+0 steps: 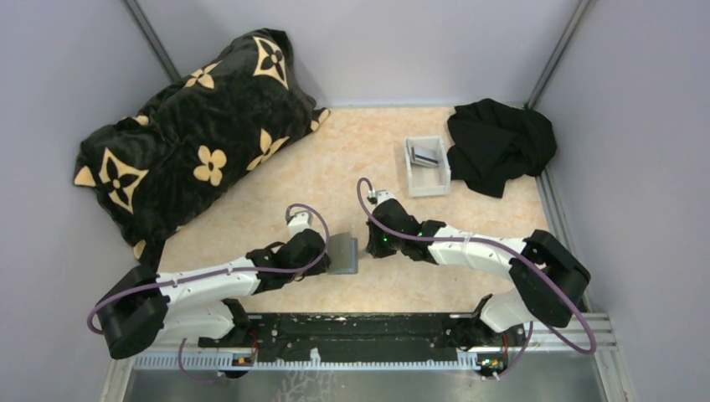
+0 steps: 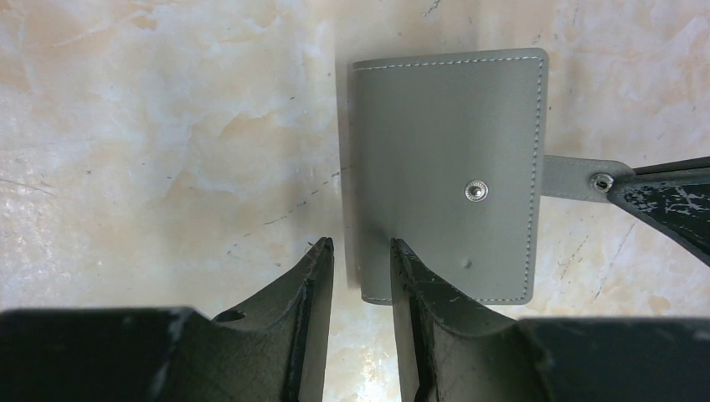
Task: Put the credit cards into the card holder
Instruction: Close the card holder at the center of the board.
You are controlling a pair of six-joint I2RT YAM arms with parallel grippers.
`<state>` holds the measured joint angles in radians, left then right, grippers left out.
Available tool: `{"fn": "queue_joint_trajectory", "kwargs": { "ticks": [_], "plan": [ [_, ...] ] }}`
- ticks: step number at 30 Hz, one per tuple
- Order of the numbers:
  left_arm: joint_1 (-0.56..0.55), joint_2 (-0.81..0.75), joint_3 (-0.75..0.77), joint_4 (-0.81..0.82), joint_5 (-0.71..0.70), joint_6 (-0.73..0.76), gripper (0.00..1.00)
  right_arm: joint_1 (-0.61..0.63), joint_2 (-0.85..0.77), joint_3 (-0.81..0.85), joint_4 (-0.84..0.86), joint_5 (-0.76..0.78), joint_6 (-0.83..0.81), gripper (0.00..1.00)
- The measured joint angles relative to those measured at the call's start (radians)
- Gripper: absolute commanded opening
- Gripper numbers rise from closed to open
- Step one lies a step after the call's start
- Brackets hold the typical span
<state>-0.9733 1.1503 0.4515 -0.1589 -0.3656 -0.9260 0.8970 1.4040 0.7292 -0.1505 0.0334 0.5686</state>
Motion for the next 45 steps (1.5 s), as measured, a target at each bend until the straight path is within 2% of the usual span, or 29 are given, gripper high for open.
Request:
{"fn": "queue_joint_trajectory", "kwargs": {
  "ticks": [5,19,45],
  "plan": [
    [0.0,0.013,-0.007,0.025,0.007,0.003,0.42,0.0,0.007,0.01,-0.009,-0.001,-0.001,0.0],
    [0.0,0.093,-0.012,0.127,0.066,0.01,0.42,0.01,0.043,0.043,-0.014,-0.005,-0.01,0.0],
    [0.0,0.11,-0.012,0.157,0.083,0.003,0.39,0.051,0.189,0.149,0.011,-0.026,-0.019,0.0]
  ]
}}
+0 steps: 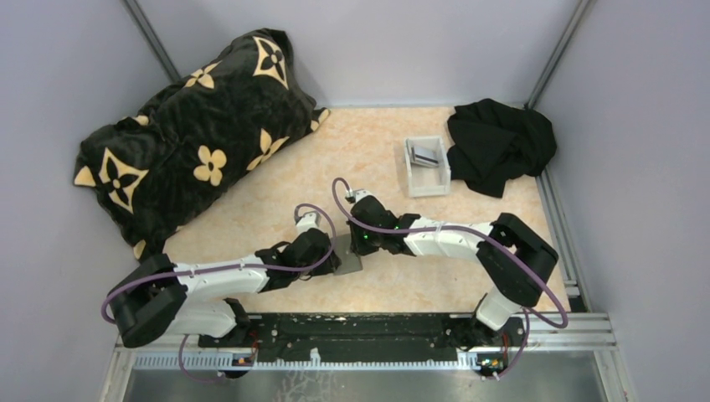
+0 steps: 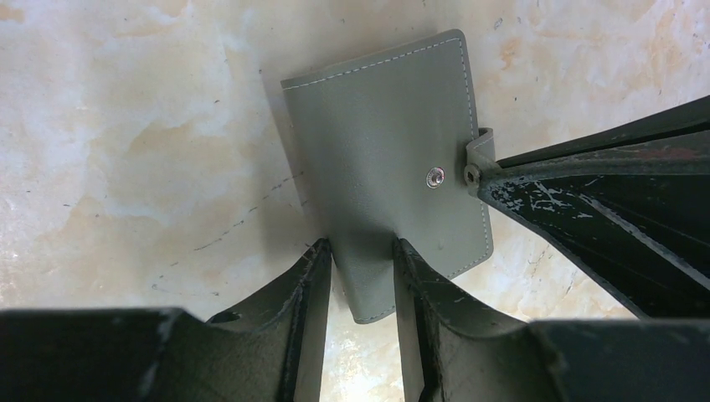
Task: Put the credit cards into the card holder
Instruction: Close the card holder at the center of the board.
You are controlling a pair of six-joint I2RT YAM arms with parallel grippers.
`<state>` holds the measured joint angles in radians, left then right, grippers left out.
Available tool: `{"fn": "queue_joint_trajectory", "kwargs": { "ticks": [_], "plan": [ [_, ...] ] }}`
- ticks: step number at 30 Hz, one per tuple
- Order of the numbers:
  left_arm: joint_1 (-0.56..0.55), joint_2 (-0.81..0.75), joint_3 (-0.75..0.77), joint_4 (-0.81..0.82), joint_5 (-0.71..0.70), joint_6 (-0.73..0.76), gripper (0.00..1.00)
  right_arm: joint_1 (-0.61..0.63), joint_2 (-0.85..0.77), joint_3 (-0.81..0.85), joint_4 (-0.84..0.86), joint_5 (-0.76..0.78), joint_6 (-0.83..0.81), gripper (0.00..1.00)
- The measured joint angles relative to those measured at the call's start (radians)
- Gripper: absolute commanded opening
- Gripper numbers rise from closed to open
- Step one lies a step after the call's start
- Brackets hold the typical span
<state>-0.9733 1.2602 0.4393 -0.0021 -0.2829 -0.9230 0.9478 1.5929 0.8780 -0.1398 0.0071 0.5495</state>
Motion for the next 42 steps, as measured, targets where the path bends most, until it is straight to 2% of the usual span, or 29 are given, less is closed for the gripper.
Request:
{"fn": "queue_joint_trajectory", "kwargs": {
  "ticks": [16,42],
  "plan": [
    [0.0,0.006,0.0,0.011,0.001,0.001,0.38,0.024,0.076,0.061,-0.011,0.019,-0.017,0.0],
    [0.0,0.01,0.0,0.02,0.004,0.005,0.37,0.082,0.124,0.138,-0.09,0.161,-0.059,0.0]
  ]
}}
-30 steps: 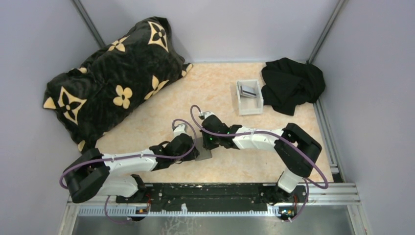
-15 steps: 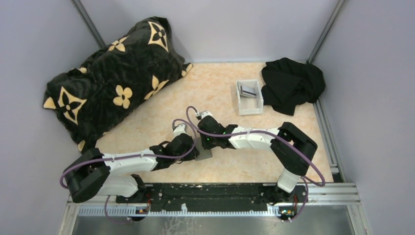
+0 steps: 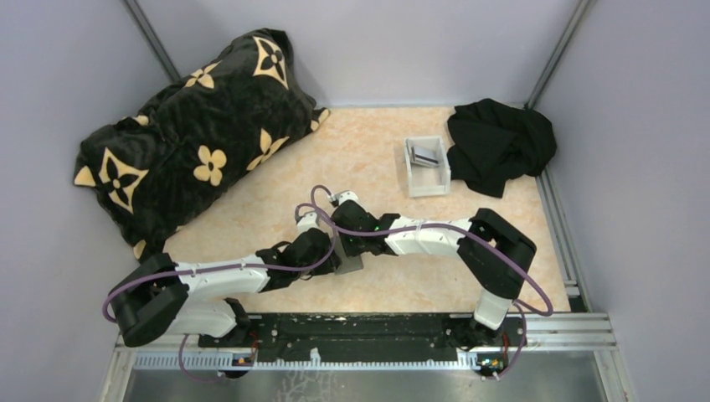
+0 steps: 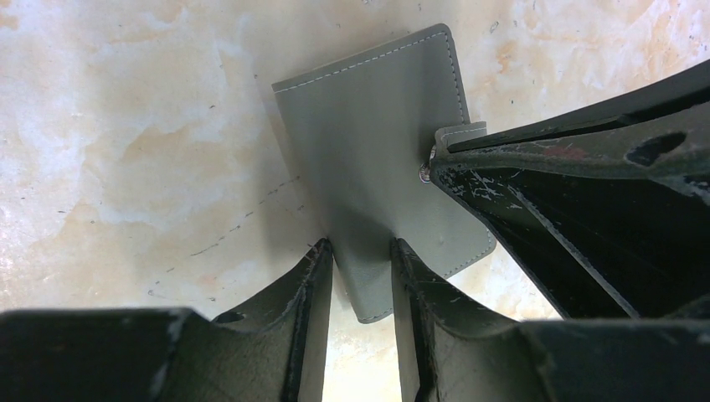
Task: Put the credit cards into the card holder
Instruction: Close the card holder at the center of the board.
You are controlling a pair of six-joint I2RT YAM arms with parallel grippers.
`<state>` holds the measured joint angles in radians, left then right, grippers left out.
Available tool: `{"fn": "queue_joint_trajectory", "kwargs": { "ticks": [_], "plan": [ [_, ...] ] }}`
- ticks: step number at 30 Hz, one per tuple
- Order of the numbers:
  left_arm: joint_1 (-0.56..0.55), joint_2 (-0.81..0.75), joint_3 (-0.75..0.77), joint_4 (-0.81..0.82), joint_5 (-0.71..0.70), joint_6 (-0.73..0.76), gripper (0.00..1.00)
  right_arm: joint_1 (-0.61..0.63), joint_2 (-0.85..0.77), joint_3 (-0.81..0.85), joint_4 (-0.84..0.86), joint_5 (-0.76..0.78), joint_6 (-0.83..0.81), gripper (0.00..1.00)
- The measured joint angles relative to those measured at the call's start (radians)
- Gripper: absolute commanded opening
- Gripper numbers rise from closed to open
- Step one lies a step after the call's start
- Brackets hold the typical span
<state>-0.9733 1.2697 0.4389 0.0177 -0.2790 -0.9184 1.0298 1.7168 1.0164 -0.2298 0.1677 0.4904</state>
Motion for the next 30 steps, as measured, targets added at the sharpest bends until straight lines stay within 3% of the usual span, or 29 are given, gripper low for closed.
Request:
{"fn": "queue_joint_trajectory", "kwargs": {
  "ticks": [21,30],
  "plan": [
    [0.0,-0.006,-0.01,0.013,0.0,0.0,0.36,0.034,0.024,0.032,-0.033,0.071,-0.01,0.0],
    [0.0,-0.006,-0.011,0.013,0.0,0.0,0.36,0.043,0.024,0.031,-0.038,0.084,-0.008,0.13]
  ]
}}
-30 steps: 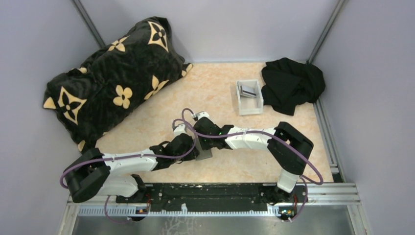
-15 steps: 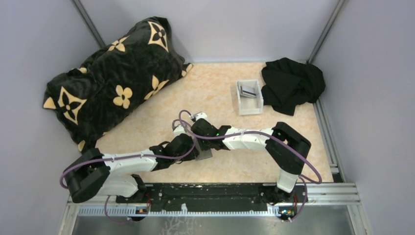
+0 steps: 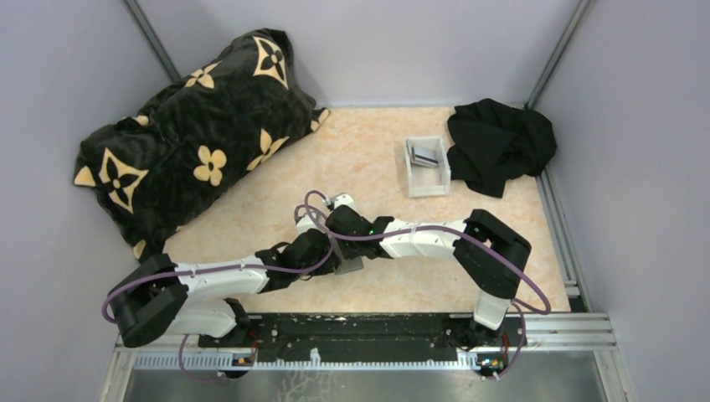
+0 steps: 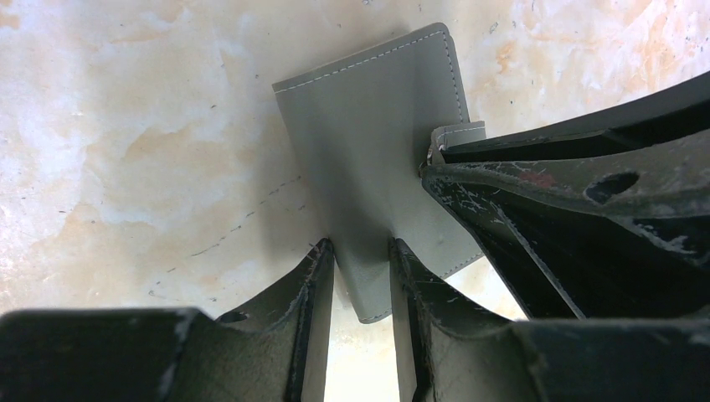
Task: Put the credit cards into the card holder
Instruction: Close the card holder at the center of the board.
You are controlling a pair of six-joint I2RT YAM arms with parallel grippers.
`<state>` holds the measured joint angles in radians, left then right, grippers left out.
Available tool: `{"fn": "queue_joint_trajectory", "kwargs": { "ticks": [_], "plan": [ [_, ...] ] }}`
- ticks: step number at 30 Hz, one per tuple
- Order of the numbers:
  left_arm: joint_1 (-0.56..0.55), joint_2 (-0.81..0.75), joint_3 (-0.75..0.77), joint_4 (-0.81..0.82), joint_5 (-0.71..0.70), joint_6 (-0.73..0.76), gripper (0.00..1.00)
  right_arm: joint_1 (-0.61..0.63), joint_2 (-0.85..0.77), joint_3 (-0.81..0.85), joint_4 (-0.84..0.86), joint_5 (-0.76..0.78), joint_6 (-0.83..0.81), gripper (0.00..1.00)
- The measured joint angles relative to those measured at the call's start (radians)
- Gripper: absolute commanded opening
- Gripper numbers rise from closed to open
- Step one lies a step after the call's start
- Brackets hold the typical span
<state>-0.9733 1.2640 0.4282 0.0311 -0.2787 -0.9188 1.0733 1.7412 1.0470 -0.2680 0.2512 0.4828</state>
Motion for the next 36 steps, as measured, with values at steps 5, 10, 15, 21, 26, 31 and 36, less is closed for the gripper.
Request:
{"fn": "queue_joint_trajectory", "kwargs": {
  "ticks": [5,10,15,21,26,31,36],
  "plan": [
    [0.0,0.0,0.0,0.0,0.0,0.0,0.36,0.002,0.0,0.0,-0.001,0.001,0.0,0.13],
    [0.0,0.0,0.0,0.0,0.0,0.0,0.36,0.005,0.0,0.0,-0.002,0.006,0.0,0.13],
    [0.0,0.0,0.0,0.0,0.0,0.0,0.35,0.005,-0.001,0.0,-0.003,0.009,0.0,0.13],
    [0.0,0.003,0.0,0.007,0.001,0.0,0.35,0.005,-0.005,0.0,-0.013,0.011,0.0,0.13],
    [0.0,0.005,0.0,0.01,0.002,0.0,0.35,0.005,-0.007,0.0,-0.018,0.013,0.0,0.13],
    [0.0,0.006,0.0,0.012,0.003,0.0,0.35,0.005,-0.008,0.0,-0.021,0.014,0.0,0.13],
    [0.0,0.006,-0.001,0.014,0.005,0.0,0.35,0.005,-0.014,-0.005,-0.026,0.015,0.008,0.14]
  ]
}}
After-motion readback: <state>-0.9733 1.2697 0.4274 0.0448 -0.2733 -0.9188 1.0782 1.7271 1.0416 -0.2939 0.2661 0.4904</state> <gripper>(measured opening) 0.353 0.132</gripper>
